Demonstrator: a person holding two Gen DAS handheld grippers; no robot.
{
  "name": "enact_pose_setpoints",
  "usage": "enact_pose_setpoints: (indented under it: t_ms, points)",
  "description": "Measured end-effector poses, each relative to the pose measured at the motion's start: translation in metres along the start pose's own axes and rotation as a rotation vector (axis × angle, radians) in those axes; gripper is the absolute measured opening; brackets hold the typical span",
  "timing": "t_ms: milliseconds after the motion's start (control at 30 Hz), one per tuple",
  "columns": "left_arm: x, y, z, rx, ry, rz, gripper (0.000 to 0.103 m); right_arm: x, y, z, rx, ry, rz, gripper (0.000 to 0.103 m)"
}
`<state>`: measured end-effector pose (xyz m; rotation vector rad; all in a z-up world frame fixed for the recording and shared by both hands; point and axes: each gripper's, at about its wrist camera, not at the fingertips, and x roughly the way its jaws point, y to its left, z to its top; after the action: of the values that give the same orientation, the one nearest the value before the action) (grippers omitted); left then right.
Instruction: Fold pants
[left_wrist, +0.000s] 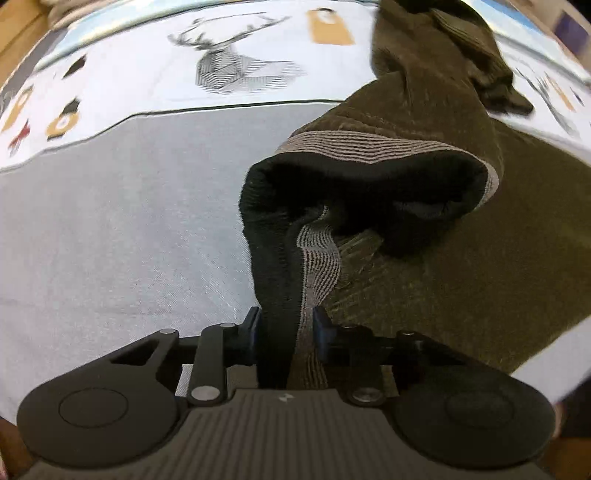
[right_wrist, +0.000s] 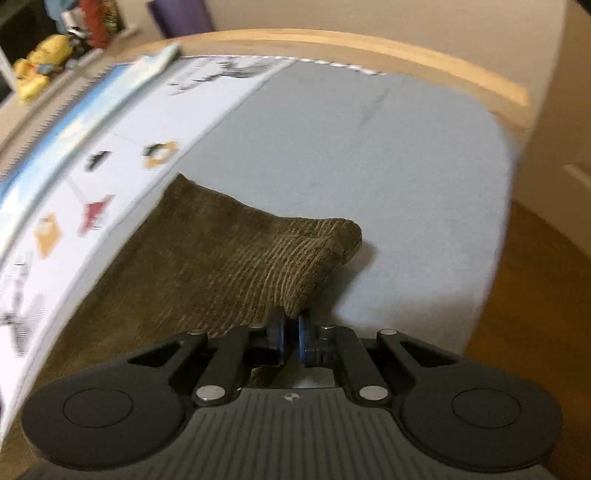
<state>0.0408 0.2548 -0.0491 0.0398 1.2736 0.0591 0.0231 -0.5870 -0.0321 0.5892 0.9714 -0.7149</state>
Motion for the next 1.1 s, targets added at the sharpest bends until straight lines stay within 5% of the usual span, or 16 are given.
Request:
enact_pose_setpoints:
  t_ms: [167,267,333,367,400,533,600,700,767,833,867,900,967,1100]
  points:
    - [0.001,0.003,-0.004,0.047,0.058,0.039,0.031,0.022,0.009,-0.013,-0.140,0.164,-0.095,0.014]
    - [-0.009,0.004,-0.009,0.075,0.042,0.073,0.034,0.009,0.020,-0.012,-0.224,0.071,-0.187,0.026]
    - [-0.028,0.000,-0.007,0.078,-0.051,0.110,0.044,-0.007,0.024,-0.008,-0.234,-0.022,-0.216,0.030]
    - [-0.044,-0.001,-0.005,0.066,-0.134,0.107,0.057,-0.013,0.026,-0.005,-0.229,-0.061,-0.212,0.031]
    - [-0.059,-0.001,-0.002,0.052,-0.216,0.081,0.066,-0.021,0.029,-0.004,-0.224,-0.100,-0.195,0.033]
    - [-0.093,-0.024,0.008,0.099,-0.411,-0.070,0.072,-0.036,0.052,-0.004,-0.289,-0.192,-0.069,0.037]
    - [-0.092,-0.051,0.010,0.208,-0.423,-0.072,0.076,-0.040,0.069,-0.006,-0.332,-0.204,-0.006,0.038]
    - [-0.072,-0.098,0.008,0.415,-0.375,0.030,0.081,-0.043,0.092,-0.011,-0.380,-0.188,0.093,0.038]
    - [-0.051,-0.125,0.004,0.525,-0.312,0.131,0.081,-0.046,0.108,-0.017,-0.412,-0.170,0.154,0.038]
    - [-0.035,-0.142,0.000,0.609,-0.264,0.208,0.065,-0.053,0.123,-0.024,-0.449,-0.159,0.194,0.039]
    - [-0.028,-0.145,0.005,0.635,-0.250,0.232,0.049,-0.053,0.136,-0.026,-0.468,-0.151,0.211,0.039]
    - [-0.026,-0.138,0.009,0.628,-0.233,0.221,0.029,-0.054,0.144,-0.029,-0.484,-0.143,0.228,0.039]
    - [-0.030,-0.106,0.021,0.481,-0.249,0.262,0.027,-0.059,0.165,-0.036,-0.508,-0.135,0.259,0.039]
    - [-0.069,-0.027,0.056,0.029,-0.433,0.690,0.030,-0.068,0.200,-0.053,-0.557,-0.129,0.304,0.039]
